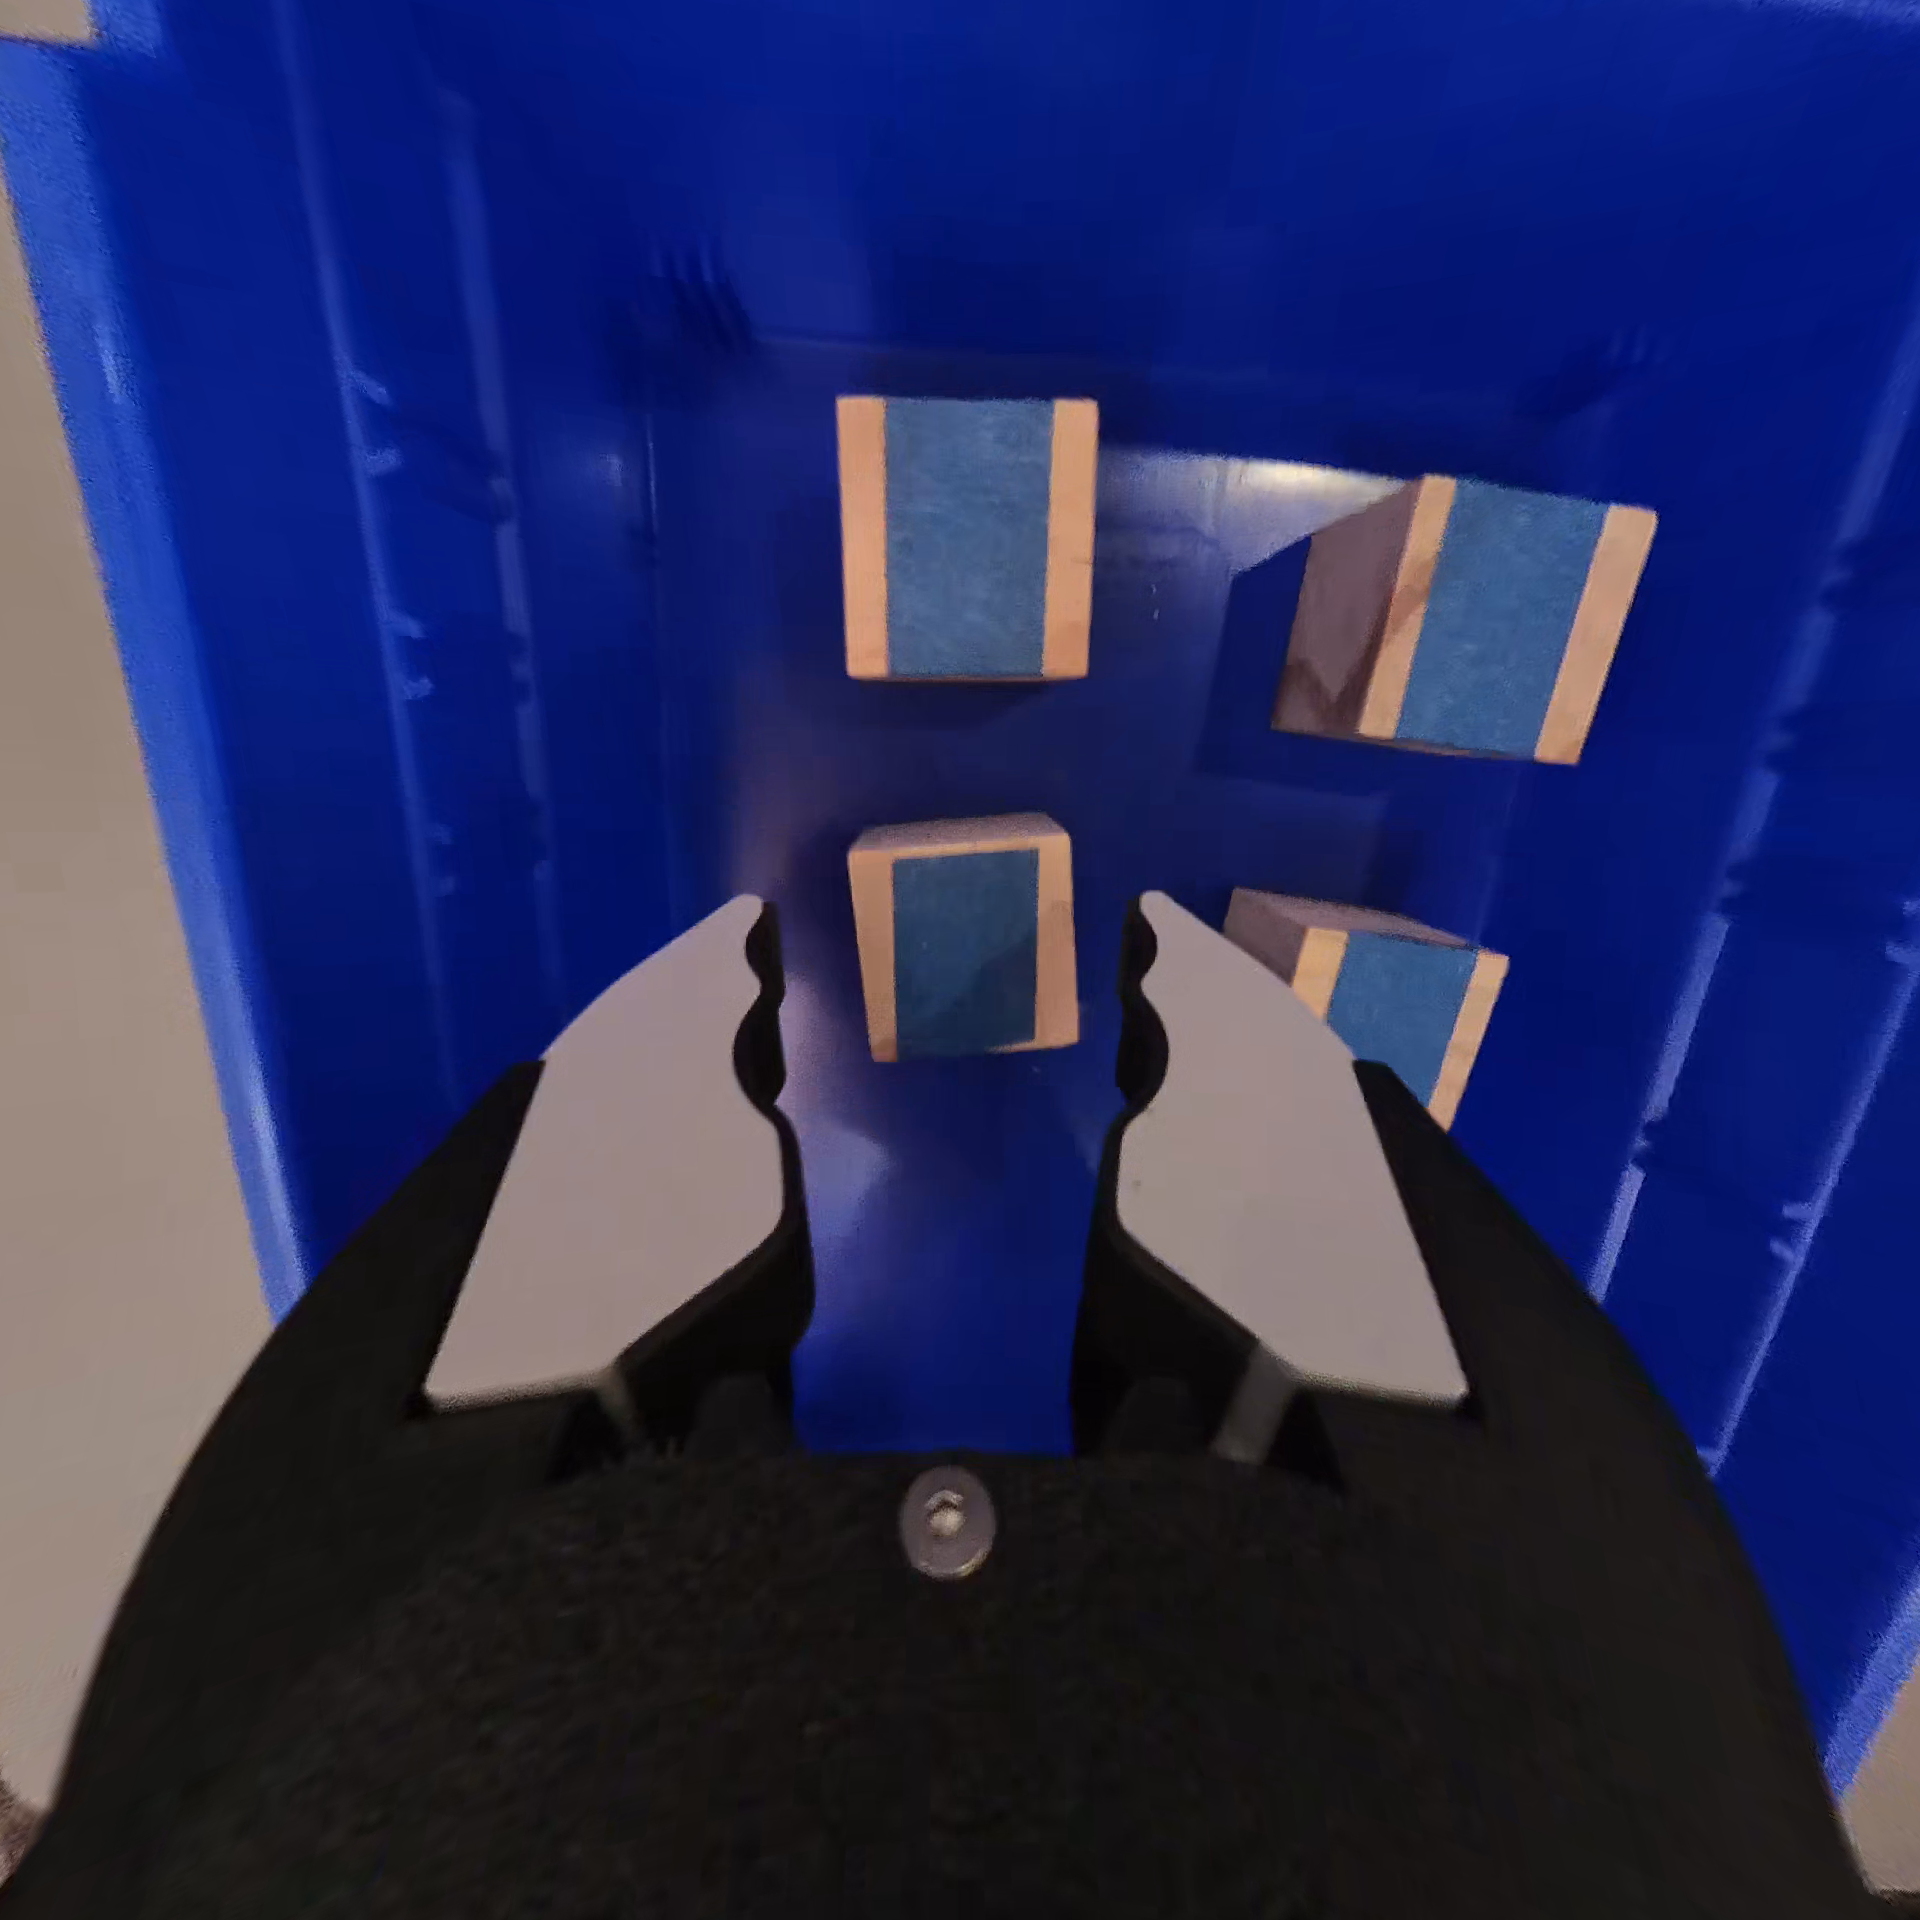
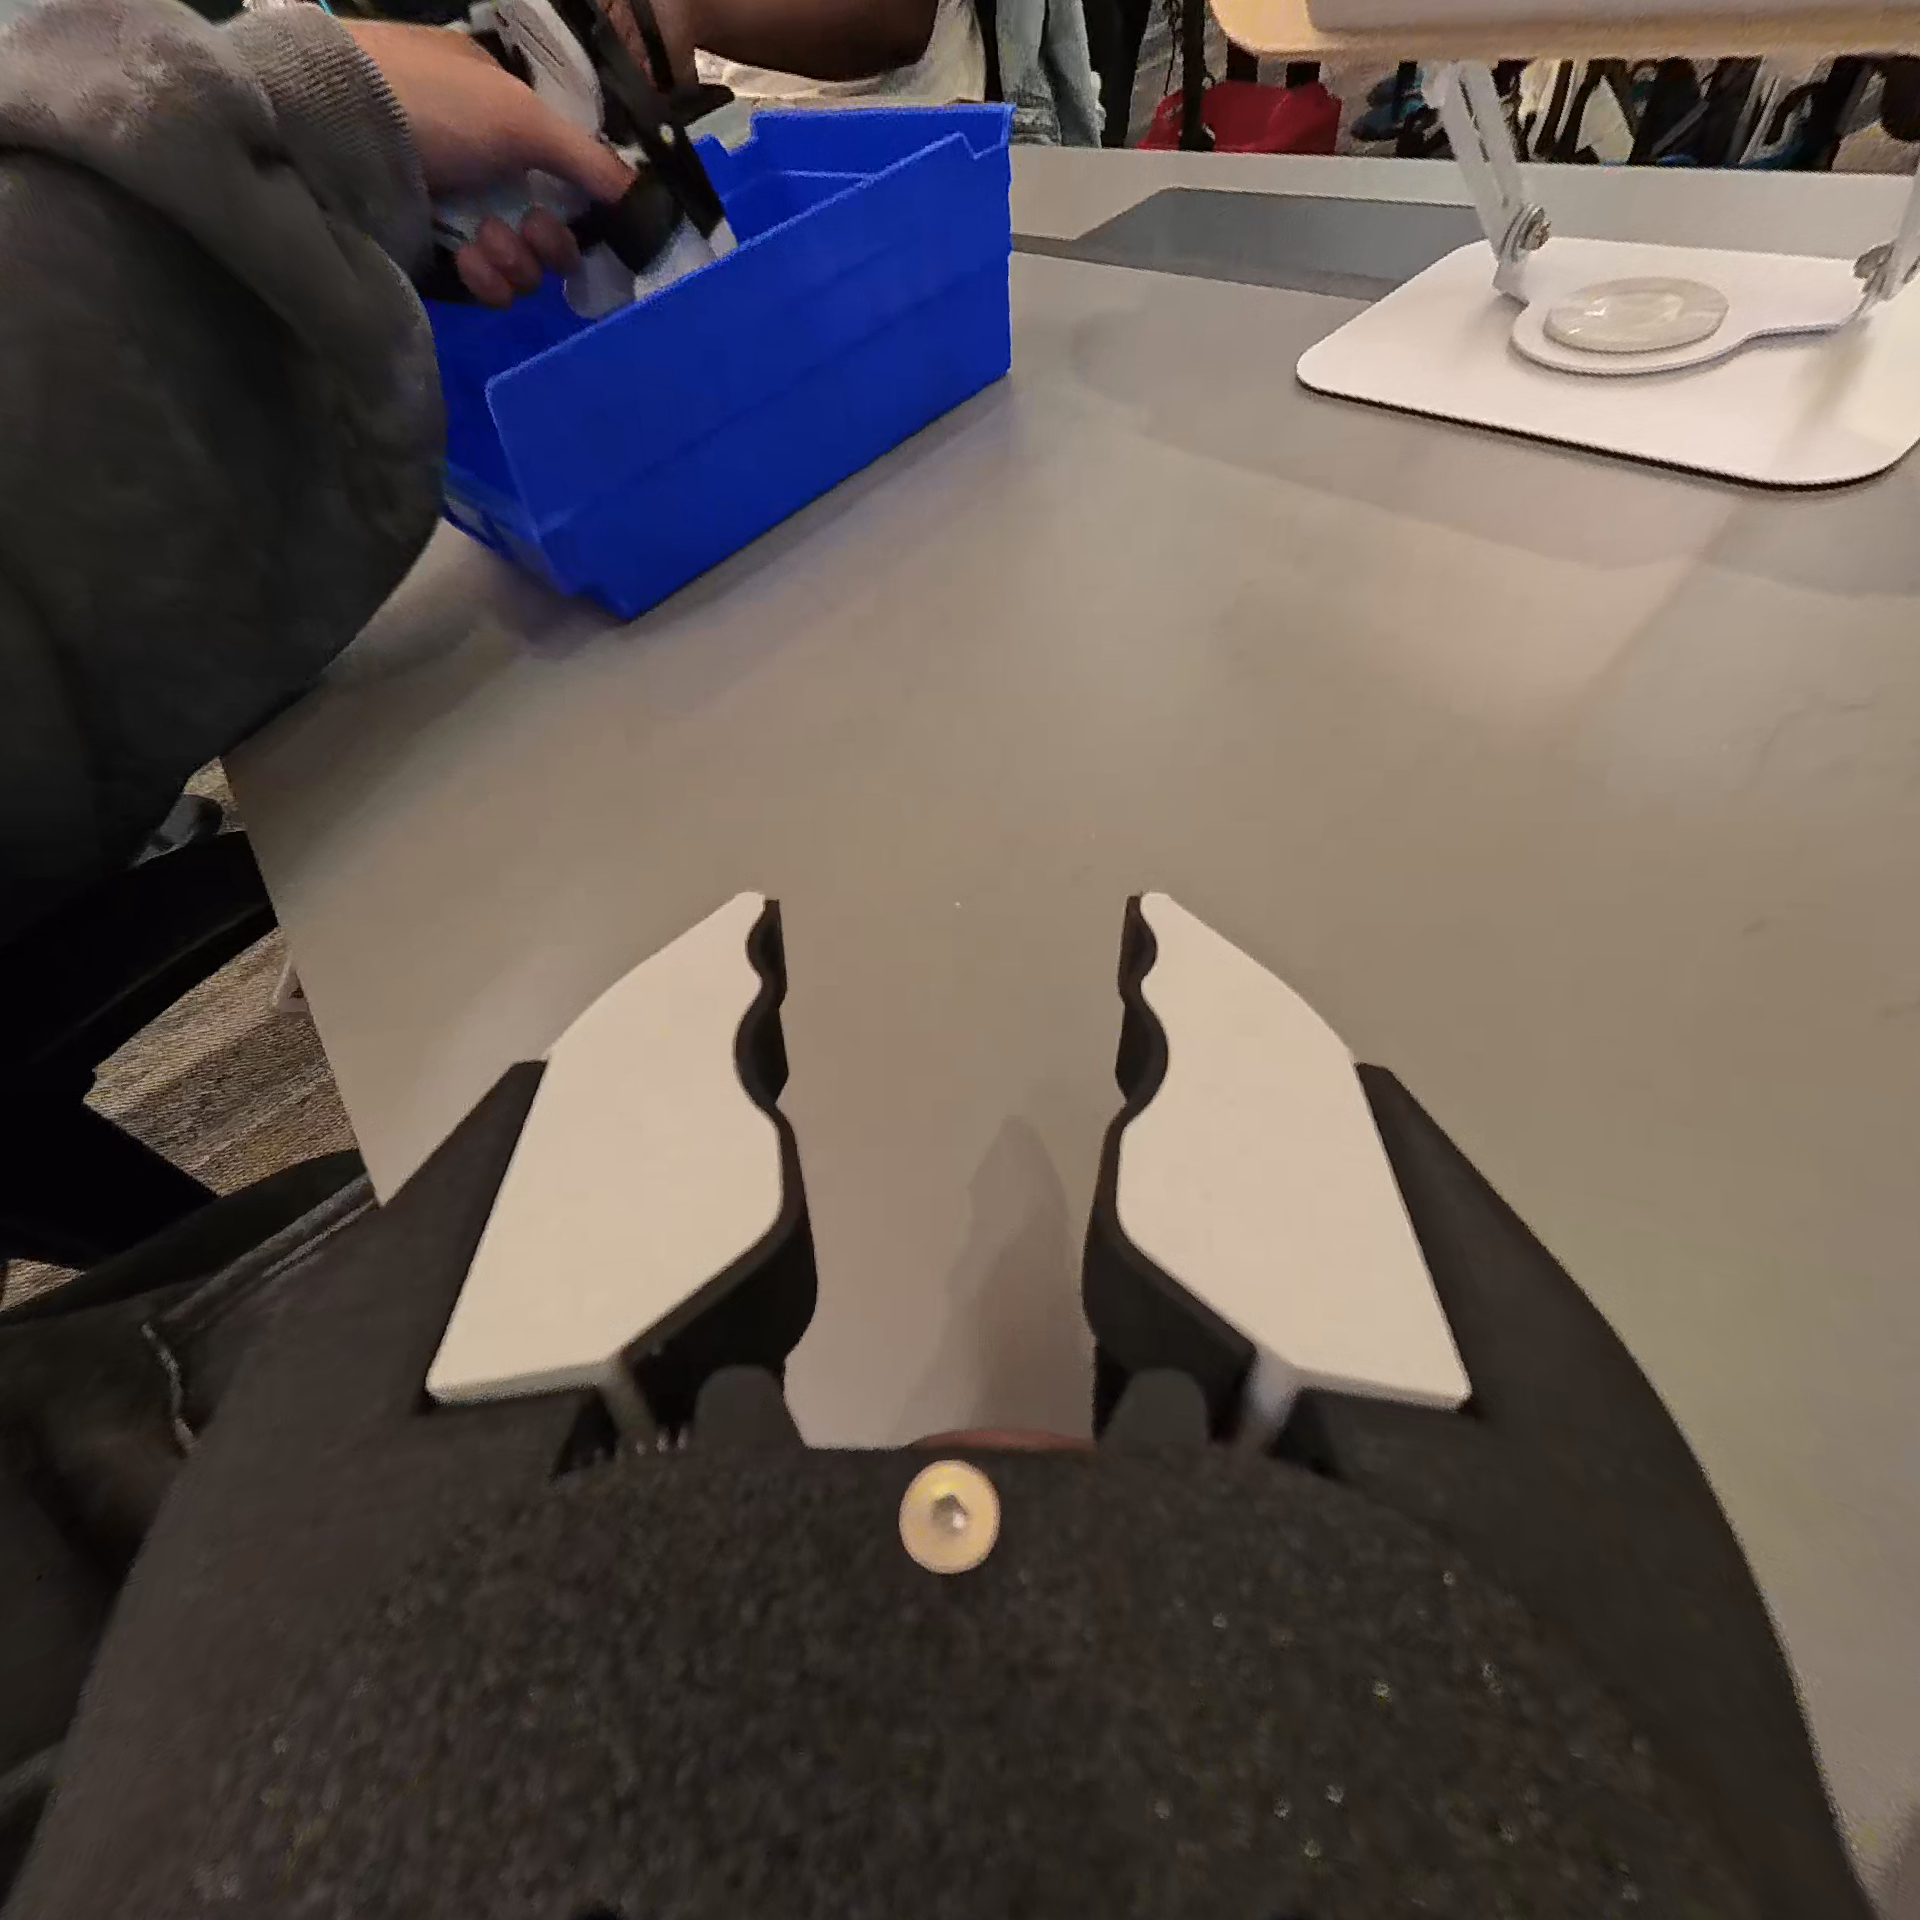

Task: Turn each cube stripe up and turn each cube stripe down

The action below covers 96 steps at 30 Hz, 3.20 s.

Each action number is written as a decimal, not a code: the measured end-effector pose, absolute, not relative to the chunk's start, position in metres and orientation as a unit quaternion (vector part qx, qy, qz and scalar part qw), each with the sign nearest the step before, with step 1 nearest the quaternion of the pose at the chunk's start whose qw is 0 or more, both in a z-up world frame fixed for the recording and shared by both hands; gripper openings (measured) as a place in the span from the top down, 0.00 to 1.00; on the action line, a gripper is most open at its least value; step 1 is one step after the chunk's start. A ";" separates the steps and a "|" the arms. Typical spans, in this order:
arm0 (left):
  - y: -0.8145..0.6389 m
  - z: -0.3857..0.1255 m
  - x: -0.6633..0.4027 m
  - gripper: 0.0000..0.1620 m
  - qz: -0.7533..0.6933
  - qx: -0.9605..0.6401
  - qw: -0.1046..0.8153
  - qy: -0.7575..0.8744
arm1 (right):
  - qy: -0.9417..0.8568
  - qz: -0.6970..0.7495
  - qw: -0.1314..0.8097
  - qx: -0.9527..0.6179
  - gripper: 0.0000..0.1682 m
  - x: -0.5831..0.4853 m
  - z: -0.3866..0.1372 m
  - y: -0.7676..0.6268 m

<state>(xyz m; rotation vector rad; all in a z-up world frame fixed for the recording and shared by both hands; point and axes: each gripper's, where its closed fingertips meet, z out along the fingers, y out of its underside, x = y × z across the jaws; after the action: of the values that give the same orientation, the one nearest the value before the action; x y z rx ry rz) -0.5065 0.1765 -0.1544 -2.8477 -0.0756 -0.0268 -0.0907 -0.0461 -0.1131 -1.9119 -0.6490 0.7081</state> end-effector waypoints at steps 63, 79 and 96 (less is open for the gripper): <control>-0.047 -0.080 -0.179 0.56 -0.553 -0.740 0.283 0.259 | -0.111 0.630 0.354 -0.682 0.73 -0.101 -0.020 0.000; -0.067 -0.118 -0.189 0.60 -0.399 -0.778 0.345 0.342 | 0.071 0.056 0.376 -0.922 0.73 0.228 -0.052 0.013; -0.065 -0.136 -0.187 0.60 -0.383 -0.793 0.317 0.353 | 0.008 -0.028 0.158 -0.987 0.73 0.202 -0.173 0.030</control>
<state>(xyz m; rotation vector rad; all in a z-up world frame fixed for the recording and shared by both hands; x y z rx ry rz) -0.1875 -0.0654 -0.1360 -2.0863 0.9283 -1.0081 0.2025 0.0297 -0.1730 -2.8231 0.0229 -0.0788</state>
